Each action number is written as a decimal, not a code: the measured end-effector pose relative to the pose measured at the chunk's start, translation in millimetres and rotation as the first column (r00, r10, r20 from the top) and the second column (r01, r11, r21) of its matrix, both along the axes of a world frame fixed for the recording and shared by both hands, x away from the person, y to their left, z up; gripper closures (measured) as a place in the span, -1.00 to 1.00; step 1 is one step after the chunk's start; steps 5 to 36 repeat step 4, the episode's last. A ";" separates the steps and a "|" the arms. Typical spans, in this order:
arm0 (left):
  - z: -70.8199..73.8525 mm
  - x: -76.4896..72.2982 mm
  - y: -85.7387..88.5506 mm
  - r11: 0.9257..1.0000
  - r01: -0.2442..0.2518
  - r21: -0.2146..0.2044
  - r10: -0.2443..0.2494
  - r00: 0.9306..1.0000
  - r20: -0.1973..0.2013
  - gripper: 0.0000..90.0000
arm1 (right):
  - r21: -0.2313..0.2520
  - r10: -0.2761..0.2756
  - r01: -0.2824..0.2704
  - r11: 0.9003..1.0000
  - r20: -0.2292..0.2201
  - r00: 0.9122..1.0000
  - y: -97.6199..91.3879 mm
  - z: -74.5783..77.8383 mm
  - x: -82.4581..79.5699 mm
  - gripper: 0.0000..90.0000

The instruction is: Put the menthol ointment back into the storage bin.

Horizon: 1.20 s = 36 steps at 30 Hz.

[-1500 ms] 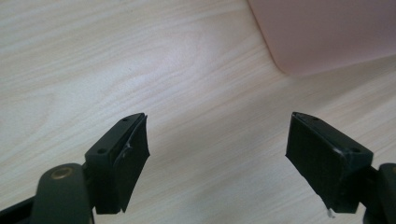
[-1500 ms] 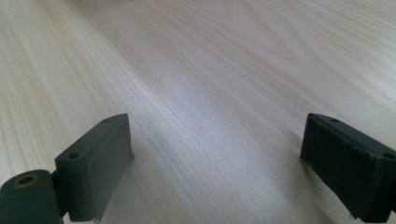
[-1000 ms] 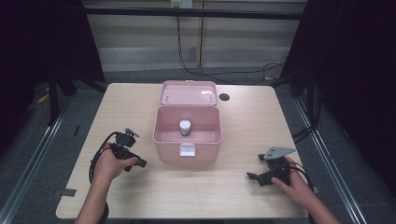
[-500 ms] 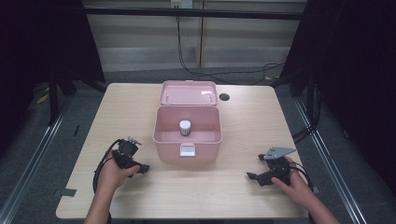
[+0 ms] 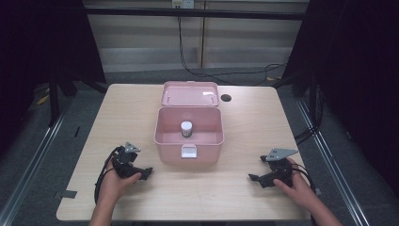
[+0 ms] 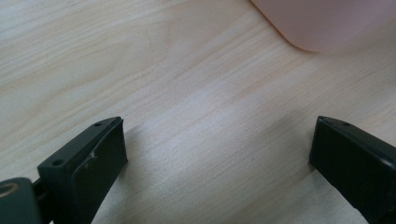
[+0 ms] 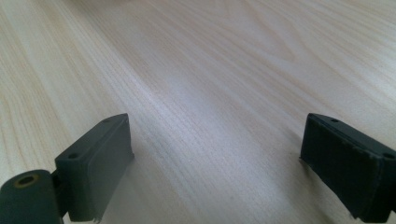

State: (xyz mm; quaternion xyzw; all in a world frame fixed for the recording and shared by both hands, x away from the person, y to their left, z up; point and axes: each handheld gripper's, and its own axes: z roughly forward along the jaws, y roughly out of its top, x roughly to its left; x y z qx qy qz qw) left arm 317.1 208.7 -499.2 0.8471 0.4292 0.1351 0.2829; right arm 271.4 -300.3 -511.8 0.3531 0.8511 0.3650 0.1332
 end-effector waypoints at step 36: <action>-1.0 0.1 -2.1 1.000 0.001 -0.002 -0.001 1.000 -0.004 -1.00 | 0.000 0.000 0.000 1.000 0.000 1.000 0.0 0.0 0.0 -0.81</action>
